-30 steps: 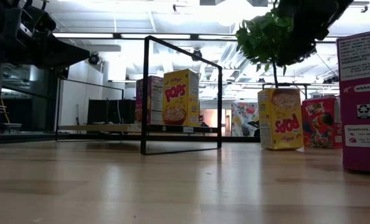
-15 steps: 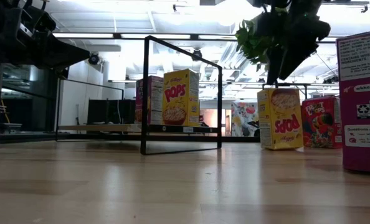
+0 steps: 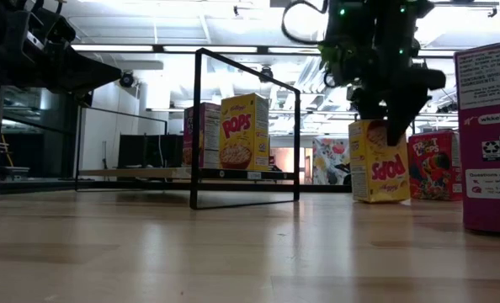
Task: Stack cereal on shelf
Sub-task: Put the yellow cereal on the shelf aligned with the other yellow cereal box
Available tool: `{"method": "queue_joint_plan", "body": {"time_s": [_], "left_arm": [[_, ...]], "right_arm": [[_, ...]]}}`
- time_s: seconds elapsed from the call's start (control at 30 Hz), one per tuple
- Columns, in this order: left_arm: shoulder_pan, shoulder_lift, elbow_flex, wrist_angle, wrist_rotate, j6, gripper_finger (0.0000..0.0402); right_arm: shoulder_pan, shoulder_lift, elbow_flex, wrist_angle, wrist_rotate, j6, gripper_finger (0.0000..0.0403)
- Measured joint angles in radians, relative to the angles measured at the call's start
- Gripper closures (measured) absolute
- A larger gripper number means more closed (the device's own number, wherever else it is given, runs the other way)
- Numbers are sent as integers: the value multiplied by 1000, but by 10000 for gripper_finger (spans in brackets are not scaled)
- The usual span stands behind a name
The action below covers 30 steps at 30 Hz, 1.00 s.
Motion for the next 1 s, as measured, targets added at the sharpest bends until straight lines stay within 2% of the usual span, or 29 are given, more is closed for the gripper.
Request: {"method": "queue_joint_plan", "body": {"time_s": [0.13, 0.23, 0.57, 0.67, 0.8, 1.0], "left_arm": [[0, 0, 0, 0, 0, 0, 398], [0, 0, 0, 0, 0, 0, 398], [0, 0, 0, 0, 0, 0, 398], [0, 0, 0, 0, 0, 0, 398], [0, 0, 0, 0, 0, 0, 398], [0, 0, 0, 1, 0, 0, 398]], "right_arm": [[0, 30, 0, 16, -19, -15, 86], [0, 39, 0, 19, -15, -15, 113], [9, 35, 0, -29, -19, 39, 278], [18, 12, 0, -48, -28, 60, 312], [28, -67, 0, -63, -51, 110, 320], [47, -243, 0, -20, -69, 193, 299]]}}
